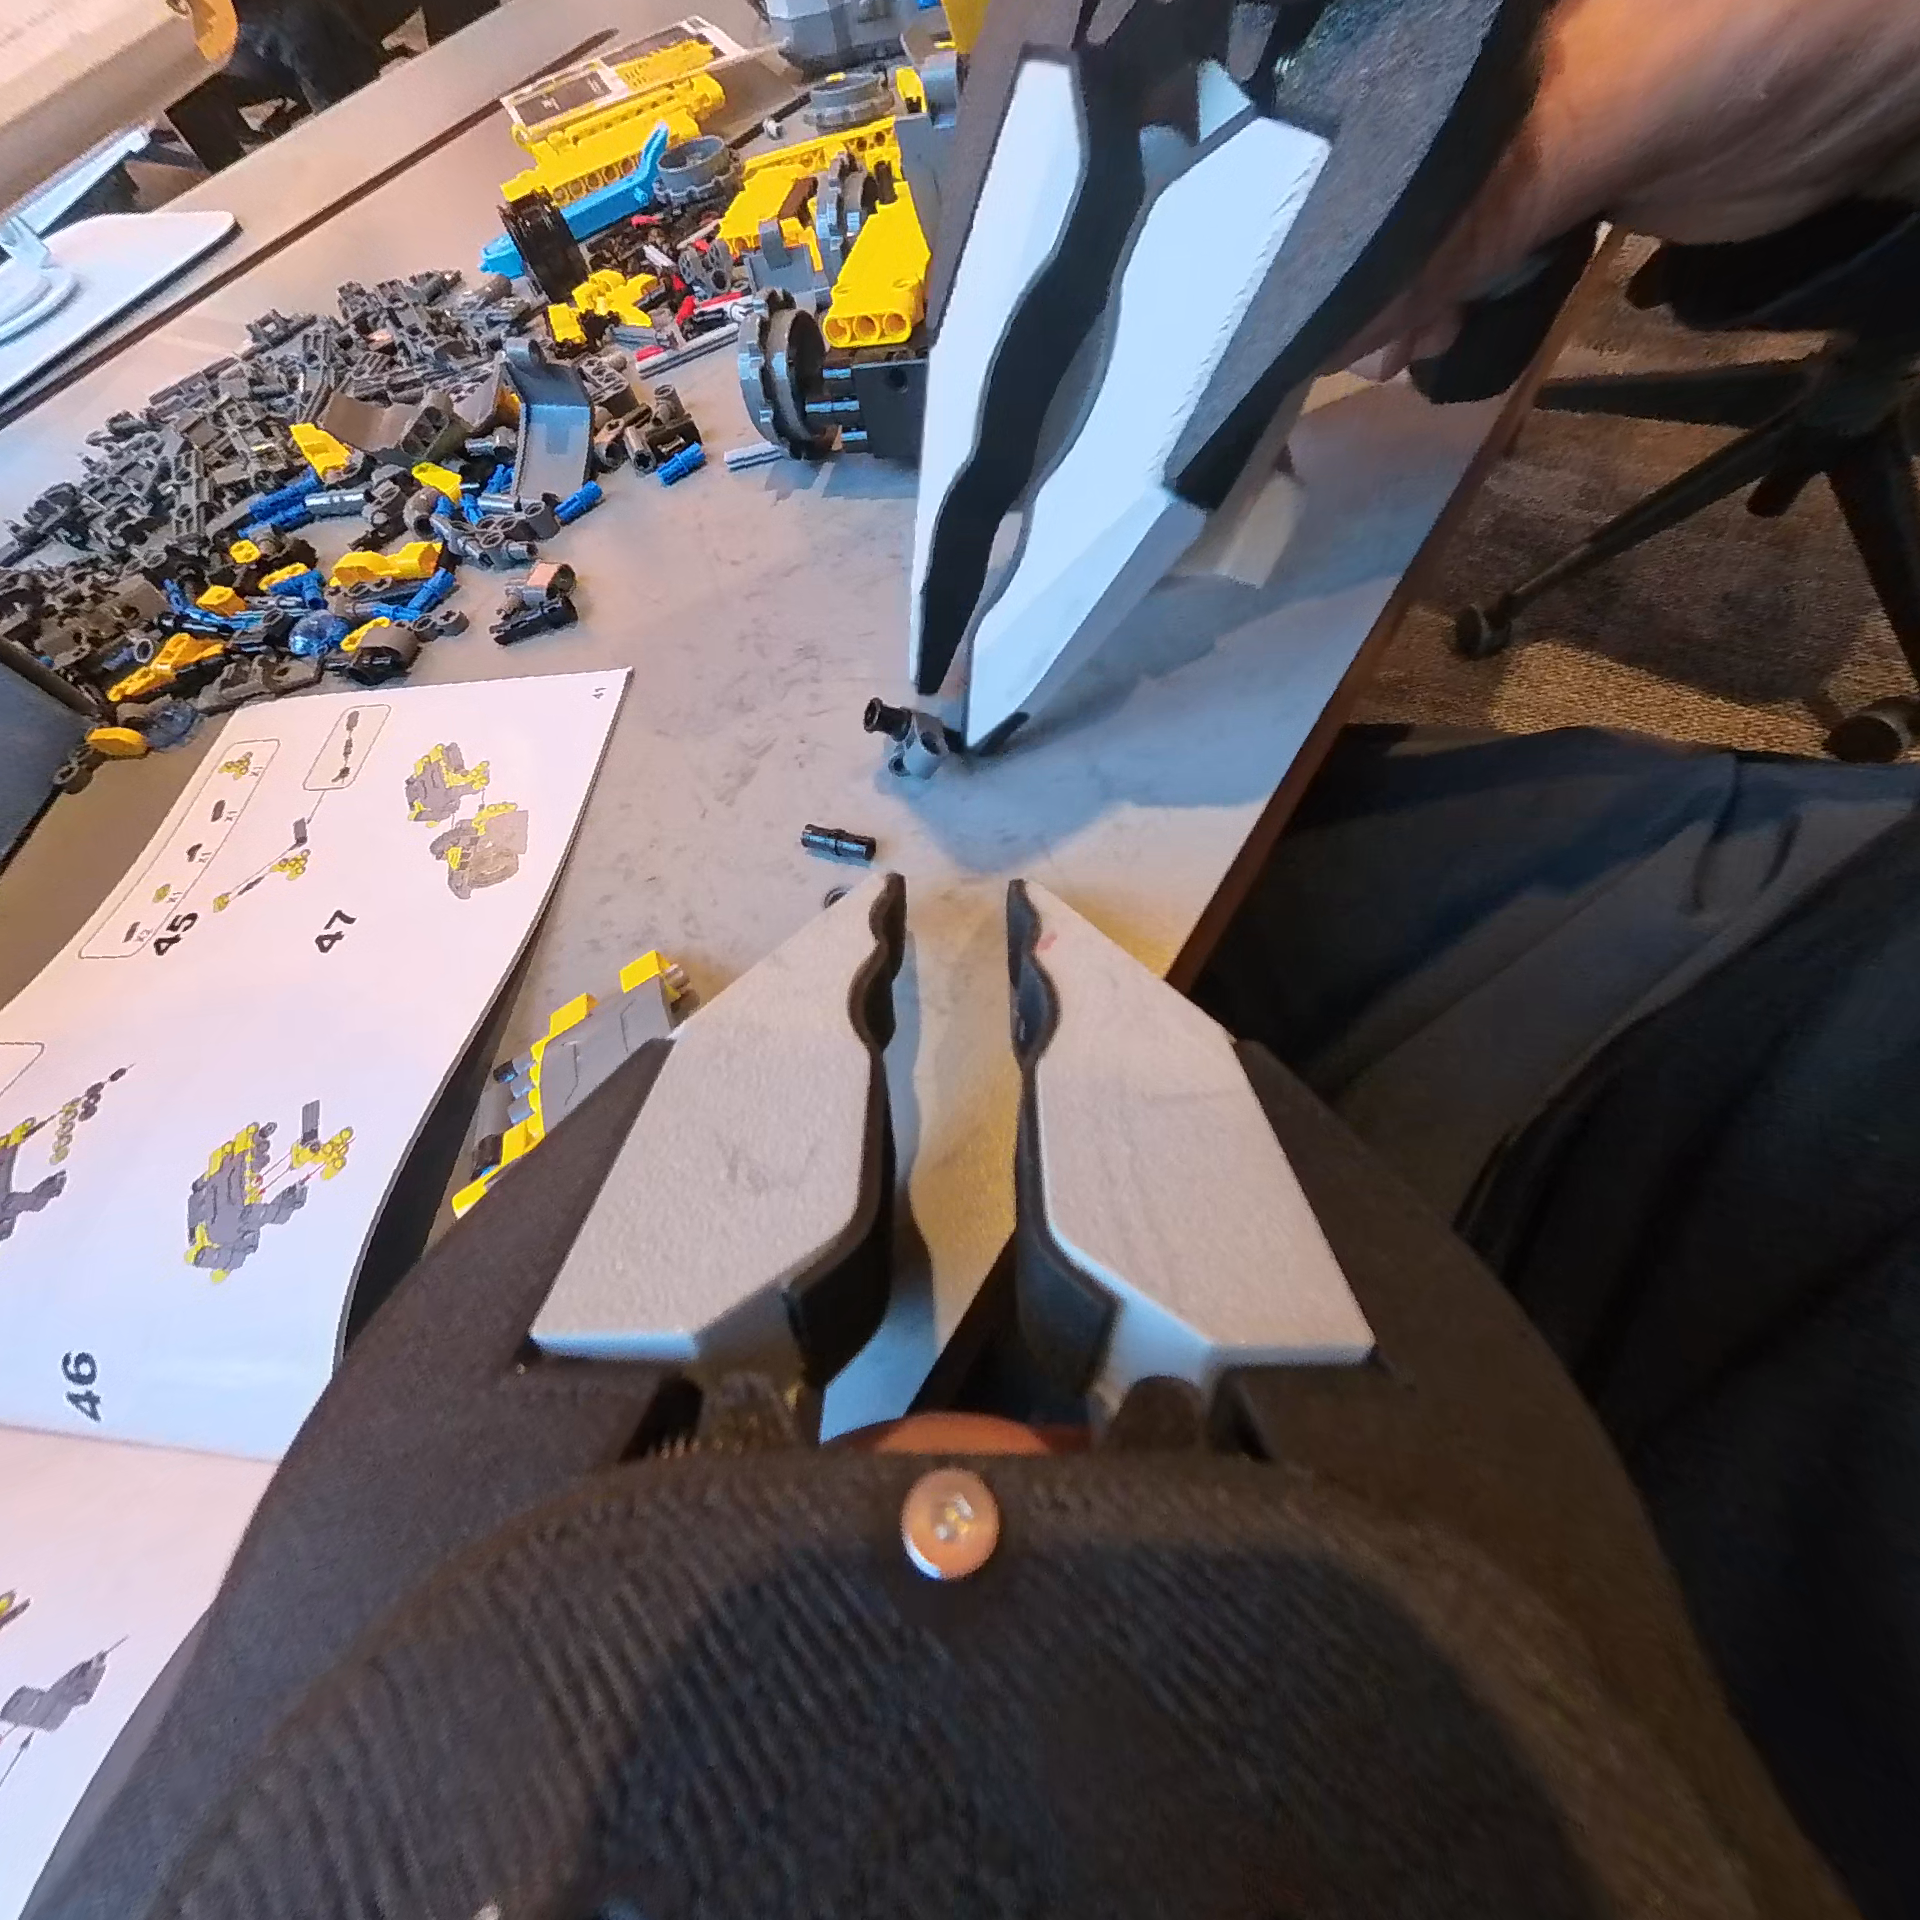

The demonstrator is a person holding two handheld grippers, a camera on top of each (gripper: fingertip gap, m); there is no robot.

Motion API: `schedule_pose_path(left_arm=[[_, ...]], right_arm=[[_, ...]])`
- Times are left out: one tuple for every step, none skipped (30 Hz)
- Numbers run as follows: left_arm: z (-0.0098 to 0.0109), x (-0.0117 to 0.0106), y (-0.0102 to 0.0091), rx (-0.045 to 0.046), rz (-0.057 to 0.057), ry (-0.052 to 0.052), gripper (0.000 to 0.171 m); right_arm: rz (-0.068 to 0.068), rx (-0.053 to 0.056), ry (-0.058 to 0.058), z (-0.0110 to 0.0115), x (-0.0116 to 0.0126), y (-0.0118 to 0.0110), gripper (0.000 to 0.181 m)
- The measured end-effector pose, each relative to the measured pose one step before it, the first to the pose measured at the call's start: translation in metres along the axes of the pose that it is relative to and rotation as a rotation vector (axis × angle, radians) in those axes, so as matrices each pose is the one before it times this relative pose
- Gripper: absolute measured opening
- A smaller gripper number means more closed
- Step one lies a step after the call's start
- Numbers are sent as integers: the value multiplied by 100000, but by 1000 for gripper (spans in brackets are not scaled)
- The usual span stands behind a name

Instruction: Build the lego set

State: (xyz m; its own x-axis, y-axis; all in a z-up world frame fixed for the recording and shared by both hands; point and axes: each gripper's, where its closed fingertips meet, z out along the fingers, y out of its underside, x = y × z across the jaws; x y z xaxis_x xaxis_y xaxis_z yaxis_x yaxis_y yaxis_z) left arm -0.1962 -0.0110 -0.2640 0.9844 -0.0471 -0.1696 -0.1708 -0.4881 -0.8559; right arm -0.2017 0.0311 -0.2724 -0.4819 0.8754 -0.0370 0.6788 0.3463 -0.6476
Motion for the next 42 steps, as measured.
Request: schedule_pose_path(left_arm=[[5, 10, 6, 3, -6, -11, 18], [-2, 8, 1, -17, 10, -9, 19], [5, 2, -1, -44, 54, -25, 19], [-4, 6, 5, -50, 11, -19, 19], [4, 17, 8, -12, -62, 7, 19], [-12, 1, -4, 15, -174, -1, 20], [-14, 1, 16, -80, -166, -80, 20], [-52, -7, 35, -172, -131, -118, 20], [-84, -20, 64, -258, -235, -197, 20], [-123, -23, 73, -163, -460, -52, 20], [-169, -36, 95, -159, -647, 39, 19], [-194, -101, 119, -173, -759, -133, 19], [-202, -176, 106, -175, -749, -420, 19], [-236, -223, 24, 63, -647, -555, 19], [-235, -234, -93, 503, -515, -632, 19], [-210, -261, -186, 780, -473, -893, 19], [-133, -228, -199, 700, -468, -594, 18], [-13, -187, -115, 94, -379, -421, 17], [77, -210, -25, -636, -222, -655, 16], [125, -155, 3, -807, -33, -502, 16], [124, -53, -55, -584, -46, -260, 16], [117, 39, -125, -193, -17, -65, 16], [106, 59, -155, -55, 241, -204, 16], [121, 16, -106, -215, 453, -591, 15], [144, 1, -18, -546, 495, -674, 15], [182, 47, 77, -813, 461, -397, 15], [195, 25, 171, -1109, 383, -388, 15], [220, 15, 192, -1055, 330, -184, 15], [179, 25, 146, -718, -46, 46, 16], [39, -12, -147, 815, -629, 159, 15], [69, -110, -16, -120, -274, -386, 15], [49, -122, -2, -155, -49, -423, 15], [36, -131, -6, -6, -55, -410, 15], [33, -102, -3, 31, -267, -166, 15], [22, -87, 4, 71, -437, 6, 15], [14, -63, 1, 30, -506, 153, 15], [14, -69, 22, -64, -571, 136, 15], [8, -35, 10, -46, -534, 337, 15], [15, 2, 20, -106, -541, 516, 13], [10, 62, 16, -46, -638, 898, 12], [7, 37, 26, -114, -791, 789, 11], [-10, 31, 30, -80, -719, 716, 11]], right_arm=[[-65, 80, 181, -100, 29, 5, 18], [-96, 144, 169, -85, 21, -1, 18], [-98, 242, 50, -28, -6, -26, 18], [-47, 247, 40, 4, 4, -34, 18], [-67, 218, -101, 63, -34, -38, 18], [-40, -27, -162, 84, -47, -18, 18], [-212, -248, -8, 90, -48, 6, 18], [-486, -286, 359, 43, -20, 17, 18], [-663, -223, 615, -19, 3, 9, 18], [-693, -26, 540, -74, -4, -1, 18], [-471, 176, 430, -122, 7, -21, 18], [-230, 451, 193, -169, -4, -44, 18], [-106, 777, -52, -186, -22, -75, 18], [-44, 984, 87, -197, 19, -108, 18], [-75, 1036, 24, -197, 21, -115, 18], [-88, 978, -311, -152, -36, -119, 18], [-120, 940, -606, -103, -92, -112, 18], [-191, 780, -411, -51, -84, -114, 18], [-373, 484, -39, -6, -53, -69, 18], [-611, 292, 77, -2, -46, -47, 18], [-776, 346, 101, 5, -63, -30, 18], [-681, 459, 156, -17, -47, -31, 18], [-362, 506, 66, -12, -34, -11, 18], [-14, 467, -166, -25, -49, 20, 18], [194, 452, -294, -28, -42, 38, 18], [195, 367, -271, -55, -27, 55, 18], [67, 228, -160, -74, -16, 70, 18], [-23, 223, 5, -82, 14, 63, 18], [-30, 305, 110, -106, 10, 38, 18], [35, 312, 28, -116, 3, 33, 18], [114, 302, -100, -101, -19, 18, 18], [127, 323, -80, -90, -20, 6, 18], [97, 269, -32, -54, -13, 3, 18], [85, 51, -155, -16, -26, 25, 18], [19, -171, -231, 32, -32, 38, 18], [-125, -177, -76, 61, -10, 11, 18], [-182, -187, -143, 78, -36, -5, 18], [-174, -129, -220, 78, -45, -50, 18], [-230, 8, -256, 68, -68, -93, 18], [-265, 45, -333, 67, -79, -122, 18], [-182, -51, -351, 62, -68, -124, 18], [-158, -106, -287, 55, -51, -113, 18]])
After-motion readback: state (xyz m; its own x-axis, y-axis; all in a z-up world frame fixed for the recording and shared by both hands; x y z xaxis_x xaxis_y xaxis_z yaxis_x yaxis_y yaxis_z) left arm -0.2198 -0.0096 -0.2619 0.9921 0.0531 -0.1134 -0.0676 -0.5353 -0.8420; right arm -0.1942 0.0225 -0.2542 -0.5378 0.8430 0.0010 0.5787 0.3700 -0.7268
